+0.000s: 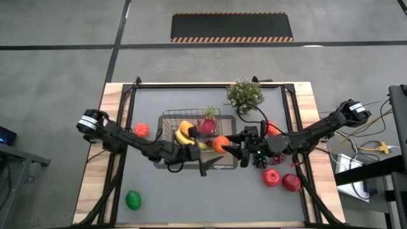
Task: Build produce basket
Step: Put the orange into the wire basket
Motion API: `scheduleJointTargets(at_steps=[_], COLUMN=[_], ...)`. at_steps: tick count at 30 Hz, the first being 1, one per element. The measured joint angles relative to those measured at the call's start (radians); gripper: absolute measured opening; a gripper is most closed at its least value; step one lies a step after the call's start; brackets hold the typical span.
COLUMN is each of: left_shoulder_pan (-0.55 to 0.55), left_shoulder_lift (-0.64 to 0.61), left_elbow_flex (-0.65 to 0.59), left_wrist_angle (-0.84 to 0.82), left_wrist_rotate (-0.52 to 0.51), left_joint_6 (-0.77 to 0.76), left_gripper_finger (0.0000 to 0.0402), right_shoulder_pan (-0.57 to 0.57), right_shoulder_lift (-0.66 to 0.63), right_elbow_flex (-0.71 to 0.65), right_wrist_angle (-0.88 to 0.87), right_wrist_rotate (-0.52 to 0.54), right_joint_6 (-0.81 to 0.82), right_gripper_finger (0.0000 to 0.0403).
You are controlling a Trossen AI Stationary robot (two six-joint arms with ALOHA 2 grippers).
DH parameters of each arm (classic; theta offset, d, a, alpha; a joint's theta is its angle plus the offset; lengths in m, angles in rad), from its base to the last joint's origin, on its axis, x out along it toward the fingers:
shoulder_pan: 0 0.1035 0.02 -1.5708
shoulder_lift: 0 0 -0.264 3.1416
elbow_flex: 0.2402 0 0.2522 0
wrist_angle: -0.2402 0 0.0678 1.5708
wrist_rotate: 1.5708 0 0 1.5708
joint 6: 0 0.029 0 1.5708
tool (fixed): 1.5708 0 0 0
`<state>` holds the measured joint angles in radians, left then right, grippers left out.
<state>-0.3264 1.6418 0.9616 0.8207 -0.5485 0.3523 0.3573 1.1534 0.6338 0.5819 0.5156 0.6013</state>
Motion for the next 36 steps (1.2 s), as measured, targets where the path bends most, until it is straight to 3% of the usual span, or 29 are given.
scheduleJointTargets(at_steps=[15, 24, 32, 36], left_shoulder_pan=[0.021, 0.021, 0.021, 0.016], left_shoulder_lift=[0.045, 0.045, 0.045, 0.044], left_elbow_flex=[-0.007, -0.007, -0.008, -0.023], left_wrist_angle=[-0.008, -0.008, -0.017, -0.032], left_wrist_rotate=[0.002, -0.008, -0.019, -0.096], left_joint_6=[-0.041, -0.063, -0.128, -0.142], left_gripper_finger=[0.0362, 0.0297, 0.0284, 0.0283], right_shoulder_pan=[-0.003, -0.002, -0.003, -0.003], right_shoulder_lift=[0.000, 0.001, 0.001, -0.007], right_elbow_flex=[0.000, 0.000, 0.000, 0.000], right_wrist_angle=[0.004, 0.003, 0.000, -0.001], right_wrist_rotate=[0.004, 0.023, 0.040, 0.042], right_joint_6=[-0.009, -0.016, -0.049, -0.070], right_gripper_finger=[0.0260, 0.0264, 0.0333, 0.0364])
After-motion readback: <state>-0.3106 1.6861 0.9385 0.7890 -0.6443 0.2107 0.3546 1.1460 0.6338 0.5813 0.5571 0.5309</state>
